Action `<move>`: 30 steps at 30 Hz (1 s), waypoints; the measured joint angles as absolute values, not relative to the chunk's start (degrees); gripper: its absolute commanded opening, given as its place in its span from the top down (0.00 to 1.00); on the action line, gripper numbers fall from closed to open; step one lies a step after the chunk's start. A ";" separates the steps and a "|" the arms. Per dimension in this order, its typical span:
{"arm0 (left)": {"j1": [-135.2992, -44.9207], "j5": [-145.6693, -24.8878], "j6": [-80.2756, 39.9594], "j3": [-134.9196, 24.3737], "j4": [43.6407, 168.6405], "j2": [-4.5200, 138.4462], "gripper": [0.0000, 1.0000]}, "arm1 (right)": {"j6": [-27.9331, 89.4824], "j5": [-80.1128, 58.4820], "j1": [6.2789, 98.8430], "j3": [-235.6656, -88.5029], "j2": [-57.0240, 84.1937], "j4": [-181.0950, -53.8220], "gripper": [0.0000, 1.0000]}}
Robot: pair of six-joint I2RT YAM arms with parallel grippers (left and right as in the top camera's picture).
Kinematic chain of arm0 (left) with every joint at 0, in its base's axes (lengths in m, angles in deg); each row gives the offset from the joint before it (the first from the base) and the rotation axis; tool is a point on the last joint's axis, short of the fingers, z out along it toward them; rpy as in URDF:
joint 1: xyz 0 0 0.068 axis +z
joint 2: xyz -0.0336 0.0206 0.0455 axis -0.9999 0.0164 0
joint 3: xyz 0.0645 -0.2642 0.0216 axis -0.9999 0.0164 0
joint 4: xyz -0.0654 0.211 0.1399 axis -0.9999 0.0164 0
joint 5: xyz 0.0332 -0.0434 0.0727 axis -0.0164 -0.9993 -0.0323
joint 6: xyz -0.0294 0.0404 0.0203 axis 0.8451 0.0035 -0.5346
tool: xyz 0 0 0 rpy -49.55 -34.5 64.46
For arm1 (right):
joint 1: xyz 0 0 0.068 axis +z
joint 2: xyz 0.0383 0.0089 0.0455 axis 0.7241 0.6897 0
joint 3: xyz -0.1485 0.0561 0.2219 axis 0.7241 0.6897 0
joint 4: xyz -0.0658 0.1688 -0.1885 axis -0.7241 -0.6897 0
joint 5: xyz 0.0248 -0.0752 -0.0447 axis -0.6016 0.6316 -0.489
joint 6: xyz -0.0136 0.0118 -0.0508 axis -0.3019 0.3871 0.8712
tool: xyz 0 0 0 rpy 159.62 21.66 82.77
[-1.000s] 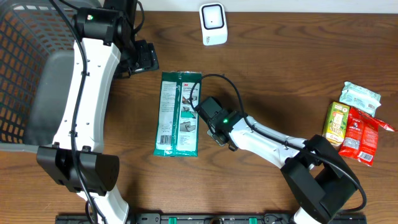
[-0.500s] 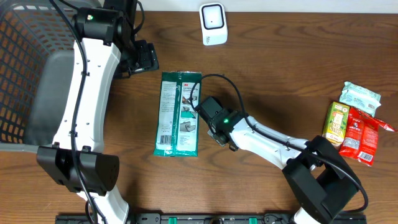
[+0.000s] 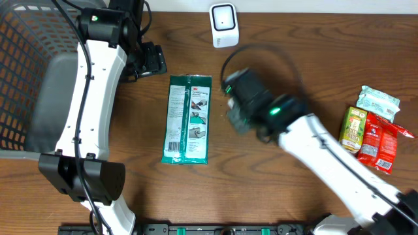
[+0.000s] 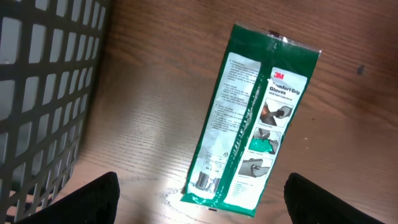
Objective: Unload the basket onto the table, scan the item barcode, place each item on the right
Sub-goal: 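Carry the Kleenex pack up to the white scanner with right gripper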
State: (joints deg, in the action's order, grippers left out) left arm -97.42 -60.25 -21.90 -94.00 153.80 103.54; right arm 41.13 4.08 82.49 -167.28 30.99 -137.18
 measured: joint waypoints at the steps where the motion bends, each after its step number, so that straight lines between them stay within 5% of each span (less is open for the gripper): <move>1: -97.42 -60.25 -21.87 -93.98 153.80 103.54 0.15 | 40.68 2.18 81.05 -170.25 30.97 -138.91 0.99; 15: -97.42 -60.25 -21.90 -93.92 153.82 103.54 0.15 | 34.32 -27.55 67.78 -222.22 52.09 -153.23 0.99; 30: -97.42 -60.27 -21.90 -93.92 153.84 103.54 0.15 | 15.91 -53.32 55.89 -227.75 81.92 -111.81 0.99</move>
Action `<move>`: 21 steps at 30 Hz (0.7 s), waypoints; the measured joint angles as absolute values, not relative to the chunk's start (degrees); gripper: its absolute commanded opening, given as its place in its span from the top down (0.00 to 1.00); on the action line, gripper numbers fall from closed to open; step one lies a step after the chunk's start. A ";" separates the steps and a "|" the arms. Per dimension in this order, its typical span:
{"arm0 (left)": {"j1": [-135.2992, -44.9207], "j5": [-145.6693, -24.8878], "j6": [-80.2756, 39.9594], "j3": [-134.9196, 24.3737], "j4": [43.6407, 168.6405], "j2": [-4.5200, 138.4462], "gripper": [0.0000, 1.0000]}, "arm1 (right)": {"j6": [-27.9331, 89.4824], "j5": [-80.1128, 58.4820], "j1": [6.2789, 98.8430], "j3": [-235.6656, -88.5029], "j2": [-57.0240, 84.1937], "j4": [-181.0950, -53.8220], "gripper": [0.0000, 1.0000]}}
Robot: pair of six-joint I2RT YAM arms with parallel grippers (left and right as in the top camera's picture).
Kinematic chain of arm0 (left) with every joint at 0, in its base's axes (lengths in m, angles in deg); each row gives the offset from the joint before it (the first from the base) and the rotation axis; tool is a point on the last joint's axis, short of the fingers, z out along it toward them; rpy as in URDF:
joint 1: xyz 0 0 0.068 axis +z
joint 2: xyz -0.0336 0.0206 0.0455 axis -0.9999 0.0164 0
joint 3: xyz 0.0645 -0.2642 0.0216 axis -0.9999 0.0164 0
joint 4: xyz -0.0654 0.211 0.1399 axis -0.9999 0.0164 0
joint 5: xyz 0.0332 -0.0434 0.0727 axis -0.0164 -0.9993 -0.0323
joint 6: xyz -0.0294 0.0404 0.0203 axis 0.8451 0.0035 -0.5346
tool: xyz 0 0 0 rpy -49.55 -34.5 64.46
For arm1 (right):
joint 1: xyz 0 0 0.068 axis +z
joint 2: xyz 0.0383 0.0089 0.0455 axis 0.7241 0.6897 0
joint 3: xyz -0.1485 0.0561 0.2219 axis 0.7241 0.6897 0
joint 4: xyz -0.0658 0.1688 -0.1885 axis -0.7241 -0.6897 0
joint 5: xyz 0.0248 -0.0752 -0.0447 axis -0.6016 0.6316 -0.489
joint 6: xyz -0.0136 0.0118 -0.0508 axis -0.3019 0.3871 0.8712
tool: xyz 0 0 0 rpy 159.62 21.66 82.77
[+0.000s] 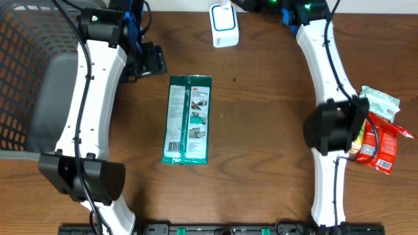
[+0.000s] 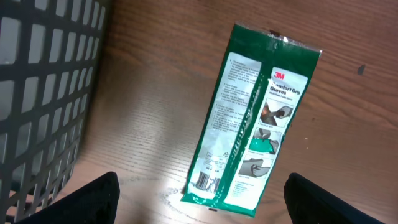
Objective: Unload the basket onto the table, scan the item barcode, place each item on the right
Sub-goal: 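Carry the Kleenex pack up to the white scanner with right gripper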
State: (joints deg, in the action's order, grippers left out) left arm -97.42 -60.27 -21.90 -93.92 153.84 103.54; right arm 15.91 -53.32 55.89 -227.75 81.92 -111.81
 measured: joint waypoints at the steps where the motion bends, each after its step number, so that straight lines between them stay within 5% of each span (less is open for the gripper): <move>1: -97.42 -60.25 -21.90 -93.92 153.80 103.54 0.15 | 13.22 -54.34 55.09 -227.75 83.78 -108.42 0.99; 10: -97.42 -60.27 -21.90 -93.92 153.82 103.54 0.15 | -8.15 -59.00 53.29 -227.75 99.27 -83.98 0.99; 21: -97.42 -60.25 -21.90 -93.92 153.82 103.54 0.15 | -12.22 -59.79 53.86 -227.75 102.09 -81.86 0.99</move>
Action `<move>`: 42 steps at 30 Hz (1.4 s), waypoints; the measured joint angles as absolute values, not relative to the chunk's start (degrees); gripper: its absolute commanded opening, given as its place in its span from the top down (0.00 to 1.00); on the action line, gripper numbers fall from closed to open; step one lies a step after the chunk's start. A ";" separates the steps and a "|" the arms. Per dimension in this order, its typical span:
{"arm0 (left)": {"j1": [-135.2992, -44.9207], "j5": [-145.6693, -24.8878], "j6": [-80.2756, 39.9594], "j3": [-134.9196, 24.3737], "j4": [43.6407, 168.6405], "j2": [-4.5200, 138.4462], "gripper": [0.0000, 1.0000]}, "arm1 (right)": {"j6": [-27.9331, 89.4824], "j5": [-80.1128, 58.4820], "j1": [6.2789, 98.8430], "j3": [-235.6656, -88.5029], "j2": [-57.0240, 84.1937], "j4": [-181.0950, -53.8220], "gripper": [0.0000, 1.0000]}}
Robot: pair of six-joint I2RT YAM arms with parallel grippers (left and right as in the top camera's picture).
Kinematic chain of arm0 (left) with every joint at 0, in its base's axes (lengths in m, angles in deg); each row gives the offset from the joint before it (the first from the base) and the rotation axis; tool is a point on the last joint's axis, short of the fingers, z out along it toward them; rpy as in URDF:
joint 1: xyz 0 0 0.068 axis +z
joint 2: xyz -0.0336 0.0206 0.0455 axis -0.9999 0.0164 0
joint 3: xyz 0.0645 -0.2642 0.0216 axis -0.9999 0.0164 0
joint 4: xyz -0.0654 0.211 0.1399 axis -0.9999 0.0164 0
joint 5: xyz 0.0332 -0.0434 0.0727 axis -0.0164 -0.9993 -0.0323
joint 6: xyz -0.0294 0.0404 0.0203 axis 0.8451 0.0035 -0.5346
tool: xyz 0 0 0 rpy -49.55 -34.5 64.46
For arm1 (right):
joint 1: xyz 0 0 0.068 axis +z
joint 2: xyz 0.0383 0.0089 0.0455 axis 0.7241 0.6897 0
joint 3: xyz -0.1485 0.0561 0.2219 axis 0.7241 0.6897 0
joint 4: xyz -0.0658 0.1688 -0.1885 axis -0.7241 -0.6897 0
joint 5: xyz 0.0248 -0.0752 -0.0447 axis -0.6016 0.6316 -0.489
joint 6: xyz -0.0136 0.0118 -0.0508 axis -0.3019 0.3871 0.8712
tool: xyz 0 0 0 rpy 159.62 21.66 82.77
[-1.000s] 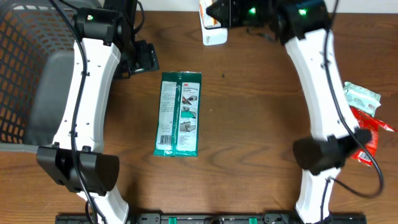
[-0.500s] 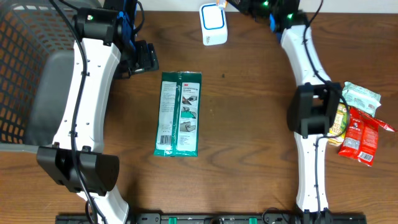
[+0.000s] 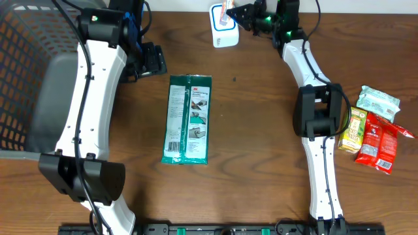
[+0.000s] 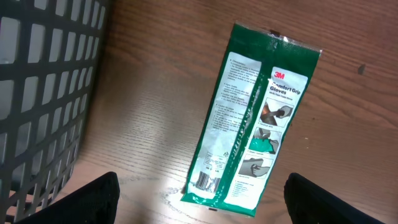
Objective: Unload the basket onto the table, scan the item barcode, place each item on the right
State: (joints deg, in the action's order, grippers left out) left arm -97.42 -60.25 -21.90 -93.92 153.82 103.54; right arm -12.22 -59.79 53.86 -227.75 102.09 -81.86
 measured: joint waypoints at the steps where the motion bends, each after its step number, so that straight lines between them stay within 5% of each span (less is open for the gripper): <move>1: -97.42 -60.25 -21.90 -93.92 153.82 103.54 0.15 | -12.24 -59.79 53.86 -227.75 102.09 -81.86 0.99; 16: -97.42 -60.27 -21.90 -93.92 153.84 103.54 0.15 | -11.04 -61.51 53.66 -227.75 101.64 -89.12 0.99; 24: -97.42 -60.25 -21.90 -93.92 153.80 103.54 0.15 | 4.61 -60.88 52.86 -227.47 88.98 -120.57 0.99; 33: -97.42 -60.25 -21.90 -93.92 153.80 103.54 0.15 | 36.20 -49.62 50.56 -228.78 68.02 -165.29 0.99; 42: -97.42 -60.25 -21.90 -93.92 153.82 103.54 0.15 | 48.35 -30.91 46.21 -227.21 67.25 -179.43 0.99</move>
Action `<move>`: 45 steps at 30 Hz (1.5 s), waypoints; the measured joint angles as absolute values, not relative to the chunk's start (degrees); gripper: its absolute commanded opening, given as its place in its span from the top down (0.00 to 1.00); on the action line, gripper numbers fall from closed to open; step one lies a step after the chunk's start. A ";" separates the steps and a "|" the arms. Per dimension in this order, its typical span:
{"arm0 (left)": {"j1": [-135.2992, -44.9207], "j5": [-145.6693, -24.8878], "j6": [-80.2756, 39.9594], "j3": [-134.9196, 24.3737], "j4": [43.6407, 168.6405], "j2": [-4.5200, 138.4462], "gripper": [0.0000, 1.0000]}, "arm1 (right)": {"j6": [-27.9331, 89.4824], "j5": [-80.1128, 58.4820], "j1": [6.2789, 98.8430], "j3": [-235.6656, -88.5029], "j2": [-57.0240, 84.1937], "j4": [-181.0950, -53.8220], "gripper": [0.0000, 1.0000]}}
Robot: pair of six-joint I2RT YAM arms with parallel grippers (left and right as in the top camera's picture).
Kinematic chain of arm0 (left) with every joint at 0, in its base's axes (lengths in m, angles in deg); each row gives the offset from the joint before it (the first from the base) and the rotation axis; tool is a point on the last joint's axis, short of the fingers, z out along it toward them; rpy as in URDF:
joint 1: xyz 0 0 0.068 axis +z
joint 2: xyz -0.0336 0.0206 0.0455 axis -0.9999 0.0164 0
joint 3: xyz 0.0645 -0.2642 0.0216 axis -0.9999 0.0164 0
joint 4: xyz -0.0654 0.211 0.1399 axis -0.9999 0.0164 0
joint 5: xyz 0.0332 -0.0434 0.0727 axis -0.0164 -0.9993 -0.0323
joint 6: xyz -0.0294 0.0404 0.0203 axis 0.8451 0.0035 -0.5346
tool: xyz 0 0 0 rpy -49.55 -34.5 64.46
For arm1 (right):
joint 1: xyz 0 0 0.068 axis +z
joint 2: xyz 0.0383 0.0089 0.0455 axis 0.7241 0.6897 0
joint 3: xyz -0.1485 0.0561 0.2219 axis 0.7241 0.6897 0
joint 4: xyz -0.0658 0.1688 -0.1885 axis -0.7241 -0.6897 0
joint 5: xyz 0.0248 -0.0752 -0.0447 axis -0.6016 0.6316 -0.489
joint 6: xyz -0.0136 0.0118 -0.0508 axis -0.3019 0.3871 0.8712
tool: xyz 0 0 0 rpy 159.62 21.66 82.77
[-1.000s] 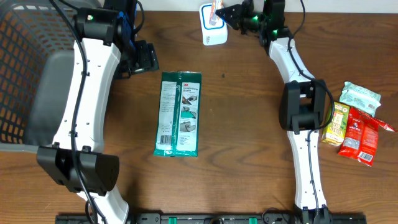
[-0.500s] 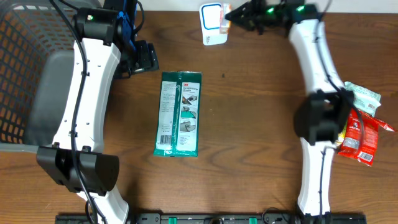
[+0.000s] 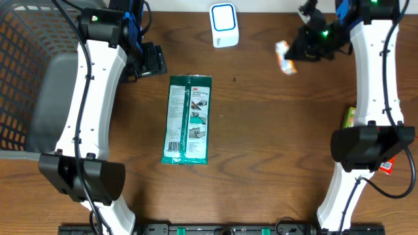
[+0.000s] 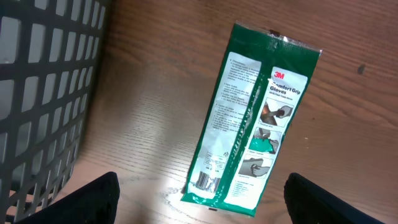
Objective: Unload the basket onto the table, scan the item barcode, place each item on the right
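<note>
A small white and orange packet (image 3: 283, 55) hangs blurred above the table at the tip of my right gripper (image 3: 295, 51), which looks shut on it, to the right of the white barcode scanner (image 3: 224, 25) at the back edge. My left gripper (image 3: 152, 62) hovers open at the back left. In the left wrist view its dark fingers (image 4: 93, 199) stand wide apart with nothing between them, above the lower end of a green 3M gloves packet (image 4: 255, 118). That gloves packet (image 3: 187, 117) lies flat on the table, barcode side up.
A grey mesh basket (image 3: 26, 78) fills the left side and shows again as basket wall (image 4: 43, 93) in the left wrist view. Behind my right arm, a green juice box (image 3: 348, 117) and a red packet (image 3: 386, 166) peek out at the right edge.
My right gripper has gone from just beside the scanner, at its upper right, to a spot further right and nearer the front, the small packet still at its tip. The left arm and gloves packet are unchanged.
At first my right gripper was blurred over the middle of the table, right of the gloves packet. Then it was at the back edge near the scanner, then held a small packet right at the scanner. Now it is away to the right. The left gripper stayed open throughout.
</note>
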State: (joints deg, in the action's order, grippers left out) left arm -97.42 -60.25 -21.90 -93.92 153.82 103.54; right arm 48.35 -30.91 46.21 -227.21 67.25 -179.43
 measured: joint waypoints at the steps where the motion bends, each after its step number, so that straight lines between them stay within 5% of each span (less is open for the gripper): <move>1: -97.42 -60.25 -21.90 -93.92 153.82 103.54 0.15 | 48.54 -28.99 45.97 -226.53 67.25 -179.35 0.99; 13: -97.42 -60.25 -21.90 -93.92 153.82 103.54 0.15 | 43.06 2.55 44.68 -200.69 67.34 -162.45 0.99; 23: -97.42 -60.25 -21.90 -93.92 153.82 103.54 0.15 | 41.57 10.62 40.92 -183.65 67.93 -142.80 0.99; 24: -97.42 -60.27 -21.90 -93.92 153.84 103.54 0.15 | 41.55 10.79 40.33 -183.21 67.93 -142.30 0.95; 27: -97.42 -60.25 -21.90 -93.92 153.82 103.54 0.15 | 40.87 10.97 38.45 -182.99 67.91 -141.86 0.52; 30: -97.42 -60.25 -21.90 -93.92 153.82 103.54 0.15 | 41.33 9.68 36.99 -182.68 67.91 -141.77 0.36; 45: -97.42 -60.25 -21.90 -93.92 153.82 103.54 0.15 | 43.06 0.63 37.03 -192.39 66.34 -153.95 0.23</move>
State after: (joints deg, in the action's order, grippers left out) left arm -97.42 -60.25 -21.90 -93.92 153.82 103.54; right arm 43.06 0.63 37.03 -192.39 66.34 -153.95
